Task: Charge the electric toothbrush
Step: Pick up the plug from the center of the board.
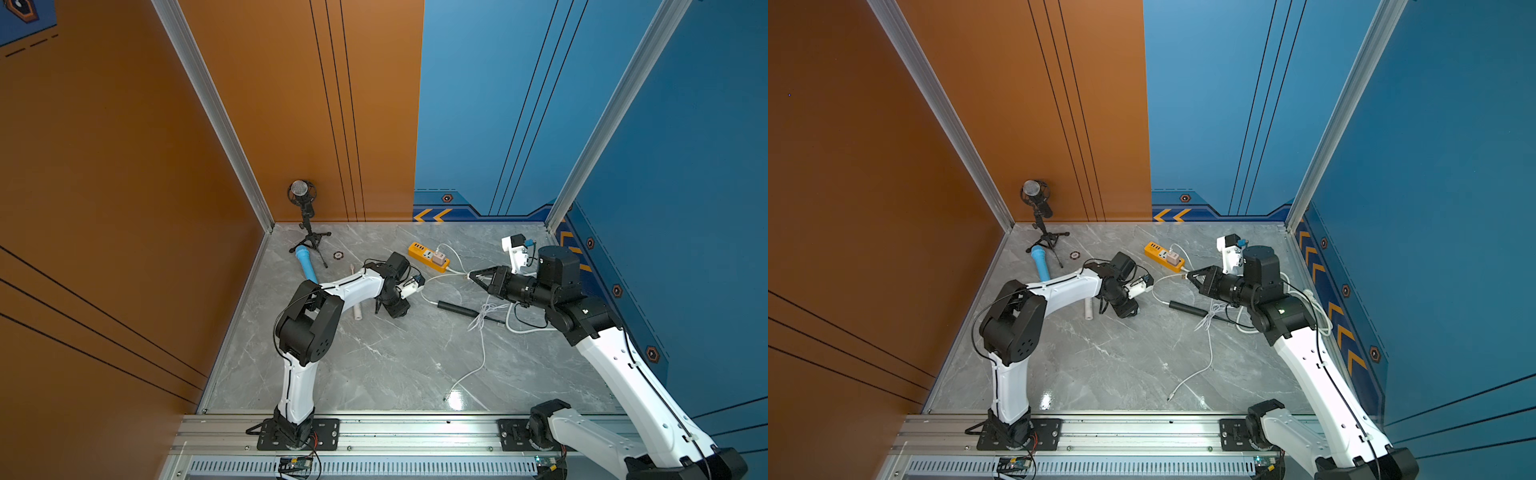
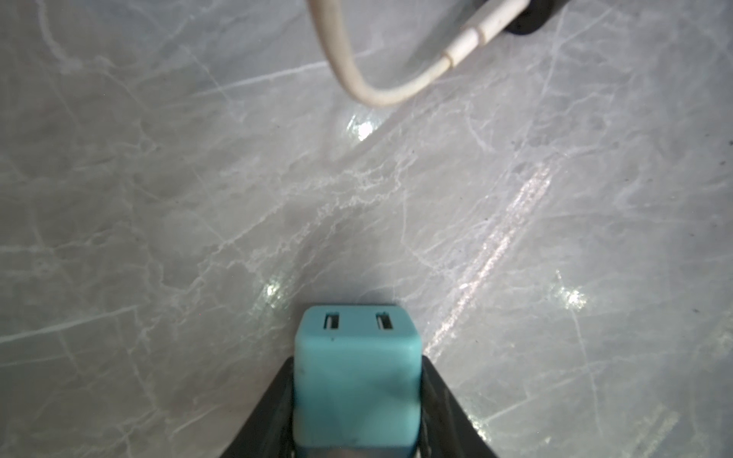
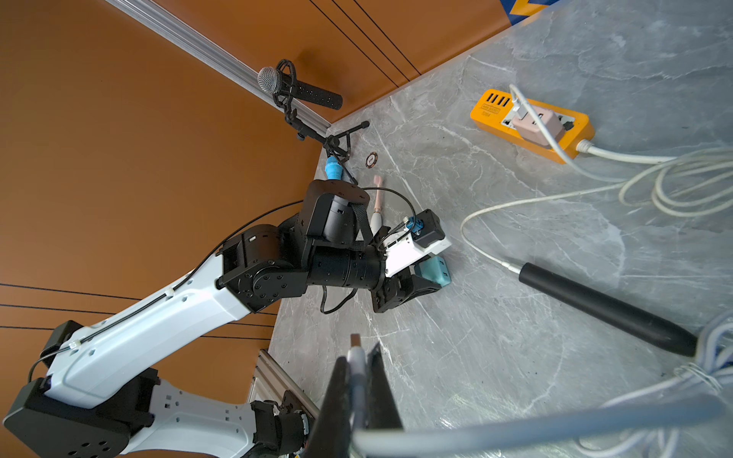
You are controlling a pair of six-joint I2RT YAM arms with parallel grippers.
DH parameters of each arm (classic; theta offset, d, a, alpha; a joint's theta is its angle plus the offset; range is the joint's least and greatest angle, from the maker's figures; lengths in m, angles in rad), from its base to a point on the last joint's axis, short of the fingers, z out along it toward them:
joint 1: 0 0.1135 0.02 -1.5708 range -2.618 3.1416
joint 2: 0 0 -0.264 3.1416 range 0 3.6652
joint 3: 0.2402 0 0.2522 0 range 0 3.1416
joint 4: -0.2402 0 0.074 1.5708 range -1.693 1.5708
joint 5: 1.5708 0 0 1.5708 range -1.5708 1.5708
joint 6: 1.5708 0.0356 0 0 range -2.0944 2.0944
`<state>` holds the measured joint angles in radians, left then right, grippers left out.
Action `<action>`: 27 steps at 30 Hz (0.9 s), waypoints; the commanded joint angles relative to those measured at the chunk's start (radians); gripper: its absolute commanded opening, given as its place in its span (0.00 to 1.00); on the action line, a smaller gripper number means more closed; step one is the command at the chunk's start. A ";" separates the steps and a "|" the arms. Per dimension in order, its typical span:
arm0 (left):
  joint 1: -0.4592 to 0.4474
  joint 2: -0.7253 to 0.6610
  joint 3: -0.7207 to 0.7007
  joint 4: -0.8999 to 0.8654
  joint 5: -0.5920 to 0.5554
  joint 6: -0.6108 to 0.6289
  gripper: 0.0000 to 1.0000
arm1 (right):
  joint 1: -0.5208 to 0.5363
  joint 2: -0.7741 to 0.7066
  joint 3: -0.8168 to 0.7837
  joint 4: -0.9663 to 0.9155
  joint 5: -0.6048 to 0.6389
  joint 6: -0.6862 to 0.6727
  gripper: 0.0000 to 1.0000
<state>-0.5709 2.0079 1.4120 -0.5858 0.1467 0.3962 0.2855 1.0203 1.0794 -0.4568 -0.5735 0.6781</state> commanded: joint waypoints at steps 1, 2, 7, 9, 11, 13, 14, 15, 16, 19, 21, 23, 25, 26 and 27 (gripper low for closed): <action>-0.010 0.018 0.013 -0.054 -0.026 0.016 0.40 | -0.011 -0.020 -0.009 0.004 -0.021 -0.002 0.01; -0.010 0.017 0.015 -0.053 -0.028 0.018 0.34 | -0.011 -0.020 -0.010 0.004 -0.023 -0.002 0.02; -0.007 -0.057 0.039 -0.047 -0.017 0.007 0.25 | -0.036 -0.016 -0.012 0.003 -0.018 0.031 0.02; -0.010 -0.138 0.061 -0.045 -0.058 0.029 0.25 | -0.062 -0.008 -0.010 0.004 -0.016 0.067 0.01; -0.013 -0.243 0.093 -0.036 -0.107 0.068 0.25 | -0.091 0.012 0.011 0.004 -0.028 0.107 0.00; -0.027 -0.345 0.105 -0.002 -0.156 0.144 0.25 | -0.098 0.039 0.046 0.004 -0.042 0.139 0.00; -0.041 -0.402 0.101 0.026 -0.187 0.202 0.25 | -0.096 0.054 0.070 0.012 -0.051 0.157 0.01; -0.057 -0.447 0.092 0.057 -0.215 0.258 0.24 | -0.092 0.065 0.088 0.023 -0.060 0.179 0.00; -0.077 -0.494 0.076 0.099 -0.249 0.325 0.24 | -0.082 0.076 0.107 0.042 -0.067 0.209 0.01; -0.139 -0.616 -0.005 0.273 -0.378 0.499 0.23 | -0.046 0.102 0.162 0.114 -0.083 0.290 0.01; -0.179 -0.682 -0.093 0.452 -0.454 0.664 0.22 | -0.021 0.122 0.200 0.148 -0.092 0.330 0.01; -0.232 -0.752 -0.257 0.762 -0.520 0.908 0.20 | 0.007 0.139 0.236 0.174 -0.090 0.367 0.01; -0.259 -0.783 -0.332 0.914 -0.522 1.087 0.11 | 0.041 0.153 0.263 0.195 -0.086 0.387 0.01; -0.276 -0.783 -0.345 0.967 -0.538 1.132 0.09 | 0.060 0.160 0.277 0.200 -0.080 0.394 0.01; -0.284 -0.783 -0.345 0.988 -0.547 1.152 0.07 | 0.077 0.167 0.287 0.206 -0.073 0.397 0.01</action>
<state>-0.8318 1.1976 1.1168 0.1448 -0.3046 1.2572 0.3267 1.1728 1.3170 -0.3275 -0.6361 1.0172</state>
